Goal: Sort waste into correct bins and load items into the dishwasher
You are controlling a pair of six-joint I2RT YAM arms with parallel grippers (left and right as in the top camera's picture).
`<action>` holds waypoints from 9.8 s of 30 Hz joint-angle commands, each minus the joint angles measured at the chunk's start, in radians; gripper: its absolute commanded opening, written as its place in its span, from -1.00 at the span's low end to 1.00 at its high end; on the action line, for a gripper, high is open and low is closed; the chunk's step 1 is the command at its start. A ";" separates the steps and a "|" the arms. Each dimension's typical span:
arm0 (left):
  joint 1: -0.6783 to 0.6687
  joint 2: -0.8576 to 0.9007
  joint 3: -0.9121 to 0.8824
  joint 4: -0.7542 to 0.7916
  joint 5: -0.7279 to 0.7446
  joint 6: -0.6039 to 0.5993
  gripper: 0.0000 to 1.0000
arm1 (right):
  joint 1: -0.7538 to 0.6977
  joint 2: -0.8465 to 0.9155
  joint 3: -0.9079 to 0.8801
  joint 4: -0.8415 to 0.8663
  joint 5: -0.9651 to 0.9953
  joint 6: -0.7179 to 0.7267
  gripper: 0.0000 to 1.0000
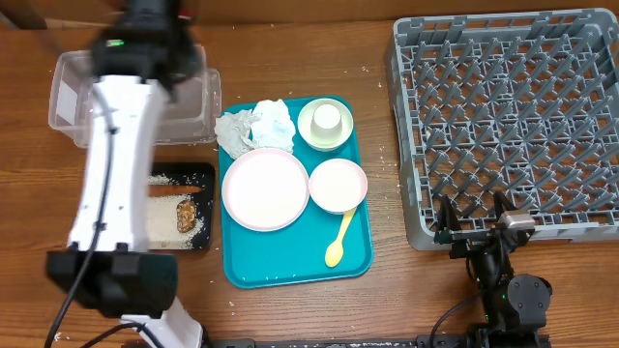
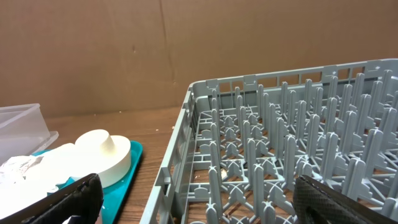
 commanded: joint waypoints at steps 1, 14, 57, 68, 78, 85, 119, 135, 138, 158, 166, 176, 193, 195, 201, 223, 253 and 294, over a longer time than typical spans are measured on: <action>0.077 0.039 0.003 0.008 -0.023 -0.107 -0.79 | 0.004 -0.008 -0.010 0.005 0.010 -0.003 1.00; 0.176 0.186 0.005 -0.003 0.213 -0.079 0.71 | 0.004 -0.008 -0.010 0.005 0.010 -0.003 1.00; -0.199 0.496 -0.002 0.212 0.237 0.563 0.27 | 0.004 -0.008 -0.010 0.005 0.010 -0.003 1.00; -0.196 0.562 -0.002 0.222 0.254 0.571 0.22 | 0.004 -0.008 -0.010 0.005 0.010 -0.003 1.00; -0.198 0.558 0.035 0.207 0.254 0.559 -0.50 | 0.004 -0.008 -0.010 0.005 0.010 -0.003 1.00; -0.201 0.558 0.194 0.068 0.272 0.505 -0.85 | 0.004 -0.008 -0.010 0.005 0.010 -0.003 1.00; -0.008 0.348 0.518 -0.261 0.331 0.259 -0.92 | 0.004 -0.008 -0.010 0.005 0.010 -0.003 1.00; 0.311 0.449 0.515 -0.089 0.366 0.233 -0.57 | 0.004 -0.008 -0.010 0.005 0.010 -0.003 1.00; 0.315 0.470 0.515 -0.095 0.373 0.221 0.69 | 0.004 -0.008 -0.010 0.005 0.010 -0.003 1.00; 0.313 0.126 0.518 -0.349 0.493 0.094 0.71 | 0.004 -0.008 -0.010 0.005 0.010 -0.003 1.00; 0.313 0.076 0.518 -0.504 0.390 -0.017 0.68 | 0.004 -0.008 -0.010 0.005 0.010 -0.003 1.00; 0.314 0.078 0.516 -0.533 0.324 -0.058 1.00 | 0.004 -0.008 -0.010 0.005 0.010 -0.003 1.00; 0.314 0.078 0.516 -0.531 0.334 -0.058 1.00 | 0.004 -0.008 -0.010 0.005 0.010 -0.003 1.00; 0.314 0.078 0.516 -0.531 0.334 -0.058 1.00 | 0.004 -0.008 -0.010 0.005 0.010 -0.003 1.00; 0.314 0.078 0.516 -0.531 0.334 -0.058 1.00 | 0.004 -0.008 -0.010 0.005 0.010 -0.003 1.00; 0.314 0.078 0.516 -0.531 0.334 -0.058 1.00 | 0.005 -0.008 -0.010 0.428 -0.477 0.901 1.00; 0.314 0.078 0.516 -0.531 0.334 -0.058 1.00 | 0.237 1.212 1.336 -0.663 -0.442 0.152 1.00; 0.314 0.078 0.516 -0.531 0.334 -0.058 1.00 | 0.705 1.889 1.395 -0.853 0.031 -0.098 0.57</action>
